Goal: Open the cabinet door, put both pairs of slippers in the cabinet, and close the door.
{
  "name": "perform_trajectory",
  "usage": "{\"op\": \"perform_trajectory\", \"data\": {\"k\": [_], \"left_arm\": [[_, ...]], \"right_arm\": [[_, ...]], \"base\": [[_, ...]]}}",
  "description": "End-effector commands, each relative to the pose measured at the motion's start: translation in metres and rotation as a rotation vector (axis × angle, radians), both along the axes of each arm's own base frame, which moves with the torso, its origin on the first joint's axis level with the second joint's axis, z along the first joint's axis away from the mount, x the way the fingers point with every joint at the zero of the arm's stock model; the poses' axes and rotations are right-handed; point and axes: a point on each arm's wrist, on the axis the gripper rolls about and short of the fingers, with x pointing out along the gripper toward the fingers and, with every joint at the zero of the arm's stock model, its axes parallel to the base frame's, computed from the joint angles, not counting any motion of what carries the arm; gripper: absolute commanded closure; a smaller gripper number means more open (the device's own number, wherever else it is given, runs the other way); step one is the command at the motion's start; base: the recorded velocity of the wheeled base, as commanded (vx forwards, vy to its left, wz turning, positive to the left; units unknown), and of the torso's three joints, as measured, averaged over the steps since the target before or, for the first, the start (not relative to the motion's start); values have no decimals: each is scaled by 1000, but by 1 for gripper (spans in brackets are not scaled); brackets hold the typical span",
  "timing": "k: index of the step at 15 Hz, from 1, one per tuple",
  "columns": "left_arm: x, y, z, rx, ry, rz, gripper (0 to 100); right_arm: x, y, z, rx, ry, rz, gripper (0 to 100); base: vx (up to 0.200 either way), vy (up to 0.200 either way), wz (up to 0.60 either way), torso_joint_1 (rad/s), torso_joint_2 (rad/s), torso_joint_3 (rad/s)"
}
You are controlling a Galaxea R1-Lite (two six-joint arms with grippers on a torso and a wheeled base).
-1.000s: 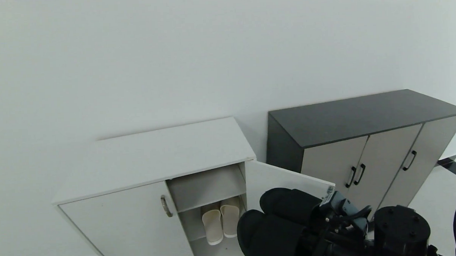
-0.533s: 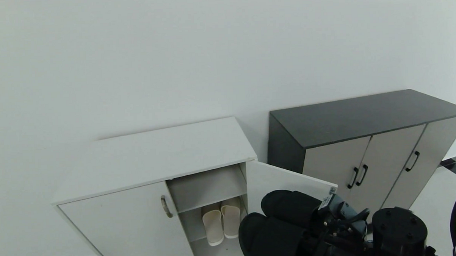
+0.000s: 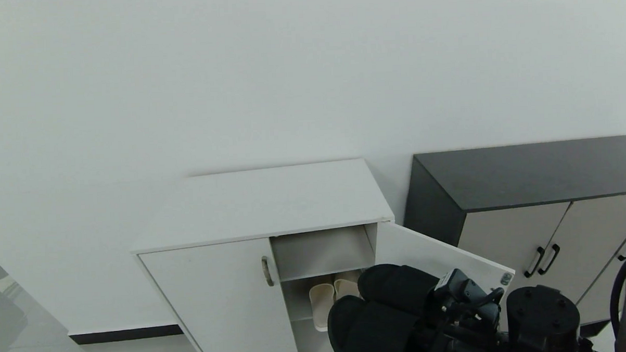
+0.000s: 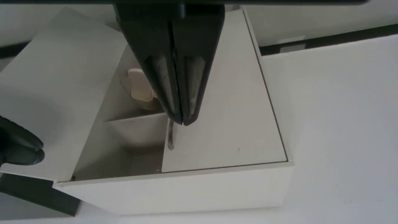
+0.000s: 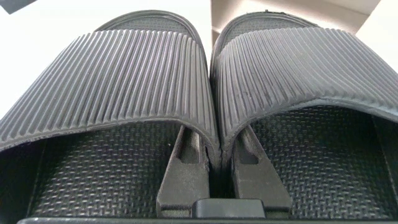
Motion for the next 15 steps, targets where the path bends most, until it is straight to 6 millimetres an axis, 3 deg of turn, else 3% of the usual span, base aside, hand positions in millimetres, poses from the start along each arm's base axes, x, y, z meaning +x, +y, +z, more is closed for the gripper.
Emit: {"op": "perform_trajectory", "data": {"k": [1,15], "left_arm": [[0,0,0,0,1,1,100],[0,0,0,0,3,2,100]], "right_arm": [[0,0,-1,-2,2,0,100],[0,0,-7,-22,19,0,100]], "base": [[0,0,0,0,0,0],[0,0,43,0,1,0]]}}
